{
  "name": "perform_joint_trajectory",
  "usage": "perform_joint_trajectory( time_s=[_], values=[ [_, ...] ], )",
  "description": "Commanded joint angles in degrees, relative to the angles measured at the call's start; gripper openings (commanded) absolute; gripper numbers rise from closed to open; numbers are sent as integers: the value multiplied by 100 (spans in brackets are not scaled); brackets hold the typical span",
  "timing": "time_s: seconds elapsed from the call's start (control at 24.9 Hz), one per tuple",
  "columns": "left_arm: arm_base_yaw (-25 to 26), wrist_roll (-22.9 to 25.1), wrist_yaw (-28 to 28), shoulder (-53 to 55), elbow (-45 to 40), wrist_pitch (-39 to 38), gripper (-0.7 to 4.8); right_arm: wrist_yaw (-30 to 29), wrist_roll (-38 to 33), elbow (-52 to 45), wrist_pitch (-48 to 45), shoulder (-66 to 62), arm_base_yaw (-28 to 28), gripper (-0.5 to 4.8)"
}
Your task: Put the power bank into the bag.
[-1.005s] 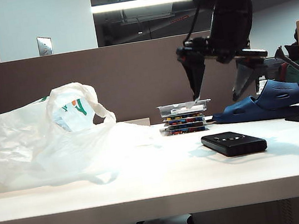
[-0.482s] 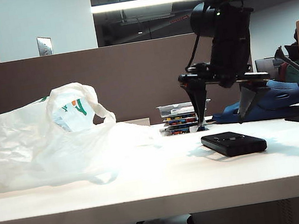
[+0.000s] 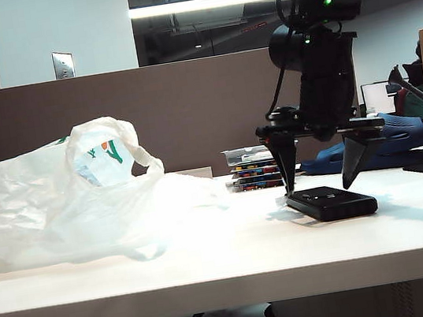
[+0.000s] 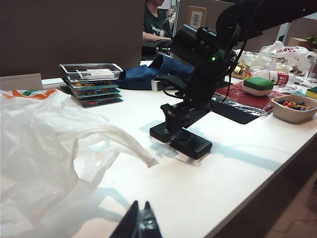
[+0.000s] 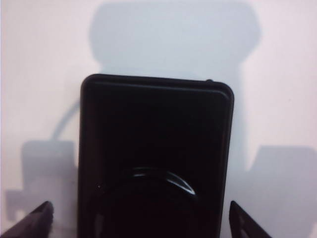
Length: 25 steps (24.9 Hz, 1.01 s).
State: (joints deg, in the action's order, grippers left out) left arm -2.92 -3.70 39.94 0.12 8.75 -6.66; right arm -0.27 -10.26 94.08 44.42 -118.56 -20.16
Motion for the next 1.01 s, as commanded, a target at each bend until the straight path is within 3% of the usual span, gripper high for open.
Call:
perform_joint_trajectory(
  time_s=[0.04,0.96,1.01],
  values=[
    [11,2,42,0,44,66,-6,17,-24,24,-101,-26,-7,479],
    [11,4,35,0,44,229,-6,15,-216,22,317,-295,-7,479],
    [11,4,37,0,44,282,-6,15,-216,22,334,-295,-7,453]
  ],
)
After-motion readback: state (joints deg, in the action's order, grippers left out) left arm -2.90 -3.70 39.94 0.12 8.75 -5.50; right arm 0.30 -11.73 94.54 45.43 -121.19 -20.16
